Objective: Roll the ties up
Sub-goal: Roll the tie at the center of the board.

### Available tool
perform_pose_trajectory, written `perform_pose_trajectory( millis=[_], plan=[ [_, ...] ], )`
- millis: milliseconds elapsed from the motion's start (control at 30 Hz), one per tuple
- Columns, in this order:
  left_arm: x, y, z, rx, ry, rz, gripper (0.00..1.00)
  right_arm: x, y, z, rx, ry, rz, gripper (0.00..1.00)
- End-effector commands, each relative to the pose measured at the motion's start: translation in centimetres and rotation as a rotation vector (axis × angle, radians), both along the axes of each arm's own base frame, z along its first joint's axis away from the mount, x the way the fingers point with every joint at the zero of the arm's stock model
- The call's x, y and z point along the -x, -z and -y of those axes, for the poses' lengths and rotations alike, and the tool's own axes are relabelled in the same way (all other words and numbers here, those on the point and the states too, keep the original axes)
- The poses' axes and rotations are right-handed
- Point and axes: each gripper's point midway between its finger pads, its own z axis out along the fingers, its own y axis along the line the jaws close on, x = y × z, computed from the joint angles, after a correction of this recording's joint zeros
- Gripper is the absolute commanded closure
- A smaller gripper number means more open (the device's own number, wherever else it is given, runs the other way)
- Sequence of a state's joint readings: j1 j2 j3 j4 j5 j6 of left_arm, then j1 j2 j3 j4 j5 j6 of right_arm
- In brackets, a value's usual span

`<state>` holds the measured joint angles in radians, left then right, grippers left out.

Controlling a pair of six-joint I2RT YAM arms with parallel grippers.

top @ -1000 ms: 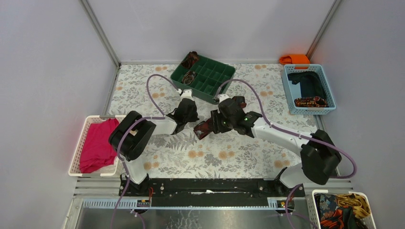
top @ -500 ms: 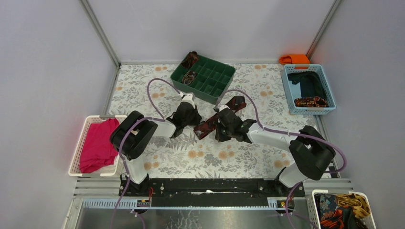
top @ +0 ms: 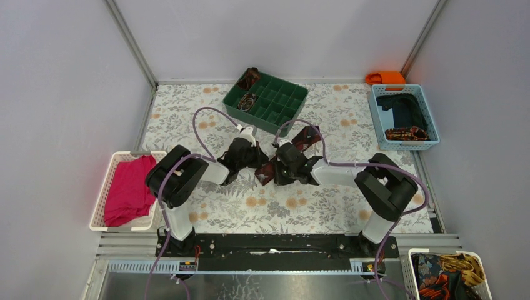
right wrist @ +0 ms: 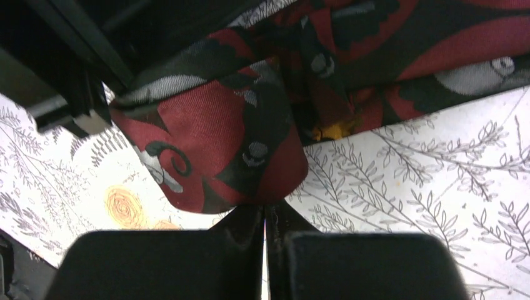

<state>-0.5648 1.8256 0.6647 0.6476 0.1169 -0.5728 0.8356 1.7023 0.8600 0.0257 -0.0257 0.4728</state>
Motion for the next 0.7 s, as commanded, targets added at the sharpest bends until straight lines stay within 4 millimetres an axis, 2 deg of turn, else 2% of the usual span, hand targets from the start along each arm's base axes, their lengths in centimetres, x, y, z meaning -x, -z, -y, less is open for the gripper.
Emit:
perform_pose_trajectory(
  millis=[0,167,333,500,667],
  plan=[
    [2.2,3.3,-0.7,-0.047,0.03,-0.084,1.0,-2.2,-1.0,-1.6,-0.007,0.019,0.062,1.0],
    [2.5,3.7,-0.4,-0.042,0.048,-0.099,1.0,-3.7,-2.0,-3.0,-0.016,0.014,0.089,1.0],
    [2.6,4.1,-0.3,-0.045,0.063,-0.11,1.0,-4.1,-2.1,-4.0,-0.03,-0.002,0.078,1.0],
    [1.8,4.3,-1.3,-0.105,0.023,-0.104,1.0,-3.7,-2.1,-3.5,-0.019,-0.009,0.078,1.0],
    [-1.2,3.3,-4.4,-0.186,-0.141,-0.088,1.0,-3.1,-2.9,-1.2,0.063,-0.006,0.094,0.95]
  ],
)
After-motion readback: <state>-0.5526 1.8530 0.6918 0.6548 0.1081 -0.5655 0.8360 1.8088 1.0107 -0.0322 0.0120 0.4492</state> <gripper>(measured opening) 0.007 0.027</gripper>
